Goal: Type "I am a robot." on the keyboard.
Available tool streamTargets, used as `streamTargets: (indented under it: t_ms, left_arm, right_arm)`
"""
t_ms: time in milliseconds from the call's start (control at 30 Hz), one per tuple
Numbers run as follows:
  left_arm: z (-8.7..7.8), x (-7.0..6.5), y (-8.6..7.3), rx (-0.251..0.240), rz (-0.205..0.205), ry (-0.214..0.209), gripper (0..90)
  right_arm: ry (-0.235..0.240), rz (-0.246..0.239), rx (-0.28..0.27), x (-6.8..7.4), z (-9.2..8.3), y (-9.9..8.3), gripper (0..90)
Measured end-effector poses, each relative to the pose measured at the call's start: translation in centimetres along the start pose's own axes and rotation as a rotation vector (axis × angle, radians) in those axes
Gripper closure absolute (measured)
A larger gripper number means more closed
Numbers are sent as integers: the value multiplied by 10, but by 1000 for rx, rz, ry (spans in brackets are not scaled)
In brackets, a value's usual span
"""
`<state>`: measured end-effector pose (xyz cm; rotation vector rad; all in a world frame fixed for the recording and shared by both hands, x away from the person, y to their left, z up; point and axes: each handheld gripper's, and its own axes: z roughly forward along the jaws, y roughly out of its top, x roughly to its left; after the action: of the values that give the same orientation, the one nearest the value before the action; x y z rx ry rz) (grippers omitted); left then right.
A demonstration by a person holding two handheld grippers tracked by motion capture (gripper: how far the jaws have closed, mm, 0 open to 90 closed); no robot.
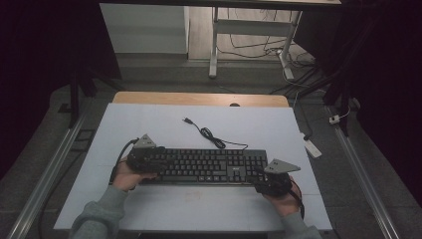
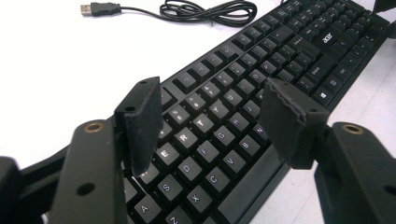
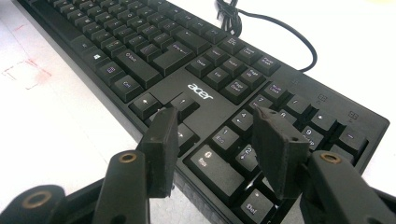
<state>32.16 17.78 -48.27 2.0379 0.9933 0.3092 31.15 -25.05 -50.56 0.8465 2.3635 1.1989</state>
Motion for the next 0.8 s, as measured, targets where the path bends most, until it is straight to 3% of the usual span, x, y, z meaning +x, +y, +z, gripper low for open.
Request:
streamTargets:
  t_ms: [433, 800]
  left_arm:
    - [2, 0, -1, 25, 8, -6, 346]
    - [3, -1, -1, 39, 14, -8, 328]
  right_arm:
    - [-5, -2, -2, 1, -1, 1, 511]
    - [29, -1, -33, 10, 4, 12, 507]
